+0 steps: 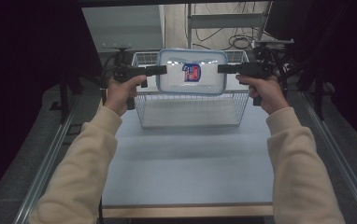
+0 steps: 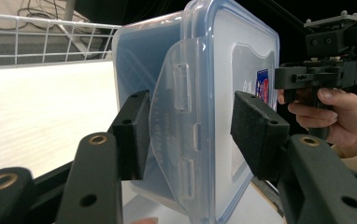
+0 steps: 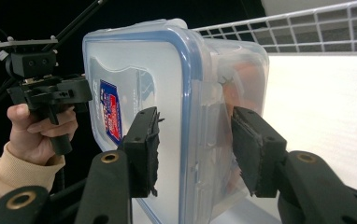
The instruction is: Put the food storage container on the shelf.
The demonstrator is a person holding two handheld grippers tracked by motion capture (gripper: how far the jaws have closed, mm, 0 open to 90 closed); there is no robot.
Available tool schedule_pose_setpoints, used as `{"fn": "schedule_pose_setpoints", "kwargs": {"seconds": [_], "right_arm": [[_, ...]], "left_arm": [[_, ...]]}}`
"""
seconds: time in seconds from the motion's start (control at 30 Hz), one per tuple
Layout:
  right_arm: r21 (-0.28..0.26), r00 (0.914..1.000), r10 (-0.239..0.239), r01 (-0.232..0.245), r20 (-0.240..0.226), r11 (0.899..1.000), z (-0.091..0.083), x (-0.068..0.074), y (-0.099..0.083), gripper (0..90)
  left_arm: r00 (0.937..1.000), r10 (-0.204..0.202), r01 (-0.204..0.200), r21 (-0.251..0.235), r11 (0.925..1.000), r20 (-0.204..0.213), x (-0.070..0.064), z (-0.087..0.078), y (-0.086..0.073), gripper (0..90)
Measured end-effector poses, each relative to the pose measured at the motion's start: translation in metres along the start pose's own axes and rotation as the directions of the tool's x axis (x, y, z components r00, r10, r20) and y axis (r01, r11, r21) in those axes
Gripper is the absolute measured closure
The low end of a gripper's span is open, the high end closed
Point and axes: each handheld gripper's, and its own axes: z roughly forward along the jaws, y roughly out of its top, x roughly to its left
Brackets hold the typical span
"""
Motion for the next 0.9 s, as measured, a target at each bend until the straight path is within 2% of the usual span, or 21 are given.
{"fn": "schedule_pose_setpoints", "kwargs": {"seconds": [0.27, 0.3, 0.37, 0.63, 0.9], "right_arm": [[0.016, 0.9992, 0.031, -0.032, 0.024, 0.999, 0.009, -0.012, 0.015, 53.0], [0.020, 0.9987, 0.042, -0.043, 0.030, 0.999, 0.013, -0.017, 0.018, 53.0], [0.022, 0.9981, 0.052, -0.052, 0.034, 0.998, 0.016, -0.021, 0.020, 53.0], [0.034, 0.9951, 0.088, -0.089, 0.044, 0.995, 0.023, -0.034, 0.027, 52.6], [0.021, 0.9921, 0.117, -0.118, 0.045, 0.993, 0.027, -0.044, 0.030, 52.6]], "left_arm": [[0.9987, -0.048, 0.048, 0.015, 0.9987, 0.018, 0.021, 0.013, 0.005, 49.1], [0.9974, -0.069, 0.068, 0.014, 0.9976, 0.021, 0.027, 0.017, 0.005, 49.1], [0.9965, -0.081, 0.081, 0.016, 0.9966, 0.021, 0.031, 0.020, 0.006, 49.1], [0.9926, -0.121, 0.120, 0.044, 0.9918, 0.013, 0.041, 0.031, 0.009, 49.1], [0.9888, -0.149, 0.149, 0.047, 0.9877, 0.005, 0.047, 0.037, 0.015, 49.0]]}}
